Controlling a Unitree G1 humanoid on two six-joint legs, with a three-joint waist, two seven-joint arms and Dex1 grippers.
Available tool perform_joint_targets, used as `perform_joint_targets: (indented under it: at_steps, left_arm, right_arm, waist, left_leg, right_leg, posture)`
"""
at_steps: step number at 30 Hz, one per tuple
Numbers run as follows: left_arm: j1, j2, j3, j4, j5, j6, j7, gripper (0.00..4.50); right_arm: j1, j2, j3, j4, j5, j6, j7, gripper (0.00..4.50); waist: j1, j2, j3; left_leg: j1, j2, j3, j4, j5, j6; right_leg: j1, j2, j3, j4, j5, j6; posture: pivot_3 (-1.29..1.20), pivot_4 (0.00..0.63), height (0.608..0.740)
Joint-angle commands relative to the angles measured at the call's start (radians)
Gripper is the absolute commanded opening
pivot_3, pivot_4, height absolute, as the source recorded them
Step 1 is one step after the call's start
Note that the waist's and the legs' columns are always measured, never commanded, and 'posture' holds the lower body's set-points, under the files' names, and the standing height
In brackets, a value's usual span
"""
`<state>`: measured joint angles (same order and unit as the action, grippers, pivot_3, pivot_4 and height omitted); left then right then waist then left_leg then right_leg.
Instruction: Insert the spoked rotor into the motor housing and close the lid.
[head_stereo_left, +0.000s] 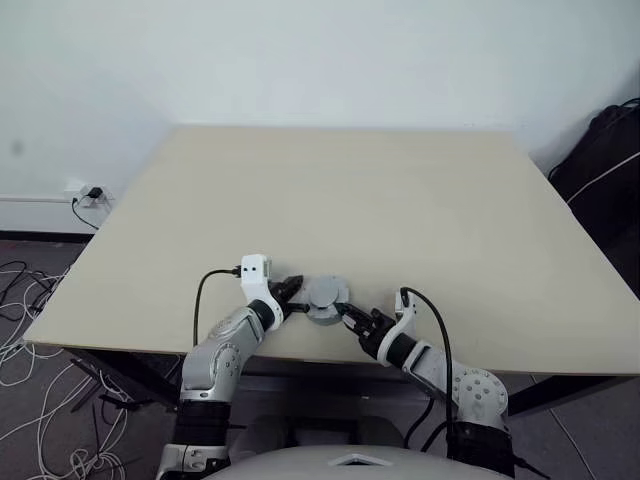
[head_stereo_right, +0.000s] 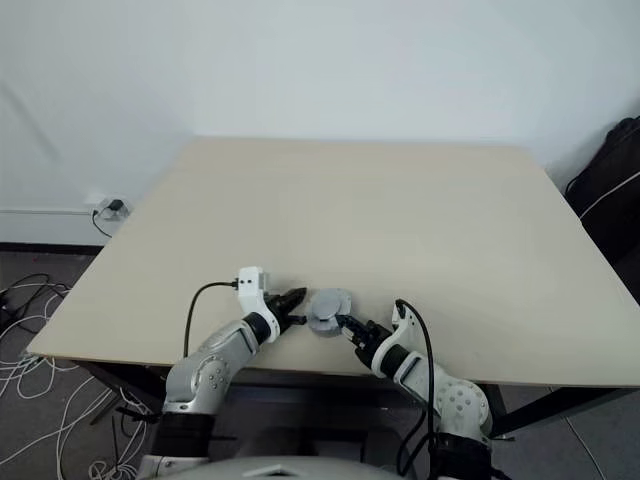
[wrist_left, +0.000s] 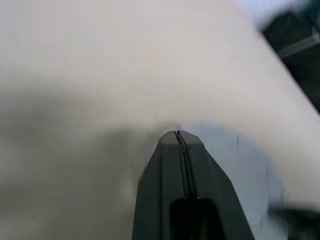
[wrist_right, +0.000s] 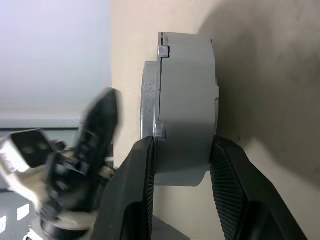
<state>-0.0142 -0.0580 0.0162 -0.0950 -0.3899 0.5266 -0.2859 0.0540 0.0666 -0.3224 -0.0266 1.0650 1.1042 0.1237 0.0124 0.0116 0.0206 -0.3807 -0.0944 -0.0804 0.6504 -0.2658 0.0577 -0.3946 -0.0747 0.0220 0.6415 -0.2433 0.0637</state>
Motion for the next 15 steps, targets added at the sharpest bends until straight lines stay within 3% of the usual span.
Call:
perform_joint_targets:
  at_steps: [1,15]
  left_arm:
    - [0.037,-0.003,0.037,-0.07,-0.037,-0.051,-0.006,0.0]
    - [0.211,-0.034,0.178,-0.119,-0.513,0.156,-0.102,0.0]
  right_arm:
    - [-0.011,0.019,-0.005,-0.046,0.074,0.014,0.008,1.24]
    - [-0.043,0.042,-0.022,-0.129,0.342,-0.066,0.021,1.24]
  waist:
    - [0.001,0.0,0.0]
    - [0.0,0.0,0.004]
  left_leg:
    - [0.0,0.0,0.0,0.0,0.0,0.0]
    - [-0.002,0.0,0.0,0.0,0.0,0.001]
  right_leg:
    - [0.0,0.0,0.0,0.0,0.0,0.0]
    - [-0.002,0.0,-0.001,0.0,-0.001,-0.001]
  posture:
    - [0.0,0.0,0.74]
    - [0.0,0.0,0.74]
